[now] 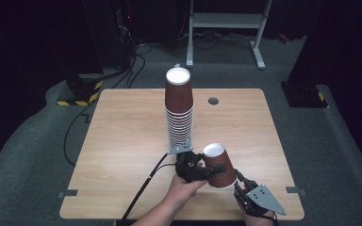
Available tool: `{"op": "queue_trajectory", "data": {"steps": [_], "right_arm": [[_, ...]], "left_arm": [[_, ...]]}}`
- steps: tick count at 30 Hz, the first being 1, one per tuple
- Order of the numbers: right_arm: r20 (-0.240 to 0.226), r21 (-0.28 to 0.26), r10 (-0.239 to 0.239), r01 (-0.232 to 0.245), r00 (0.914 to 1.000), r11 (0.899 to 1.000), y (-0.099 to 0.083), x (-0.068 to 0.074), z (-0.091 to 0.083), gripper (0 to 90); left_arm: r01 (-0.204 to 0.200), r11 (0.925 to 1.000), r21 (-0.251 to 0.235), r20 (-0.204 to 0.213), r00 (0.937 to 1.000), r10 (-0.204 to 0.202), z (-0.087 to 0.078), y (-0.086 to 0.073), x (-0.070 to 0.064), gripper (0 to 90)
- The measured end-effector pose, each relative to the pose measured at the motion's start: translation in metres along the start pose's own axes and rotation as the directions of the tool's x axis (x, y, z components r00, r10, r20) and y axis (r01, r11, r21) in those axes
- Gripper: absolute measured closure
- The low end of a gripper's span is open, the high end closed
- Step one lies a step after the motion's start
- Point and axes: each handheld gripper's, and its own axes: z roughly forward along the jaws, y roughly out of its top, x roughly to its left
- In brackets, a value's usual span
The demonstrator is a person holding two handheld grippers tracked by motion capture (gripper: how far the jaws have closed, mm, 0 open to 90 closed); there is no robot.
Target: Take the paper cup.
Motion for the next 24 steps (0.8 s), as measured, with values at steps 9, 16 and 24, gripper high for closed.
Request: {"op": "queue_trajectory", "data": {"steps": [9,16,24], "right_arm": [[0.009,-0.016,-0.01,0.01,0.9999,1.0,0.0013,0.0004,-0.0018,83.3],[0.012,-0.018,-0.019,0.019,0.9997,1.0,0.0021,0.0014,-0.0024,84.4],[0.014,-0.026,-0.024,0.025,0.9996,0.999,0.0037,0.0013,-0.0039,84.7]], "left_arm": [[-0.06,0.9981,-0.014,-0.05,0.997,0.059,-0.0034,0.0039,-0.0045,15.5],[-0.078,0.9968,-0.018,-0.058,0.9954,0.076,-0.0051,0.0047,-0.0063,14.7],[-0.094,0.9954,-0.02,-0.069,0.9933,0.093,-0.0072,0.0059,-0.0068,13.1]]}}
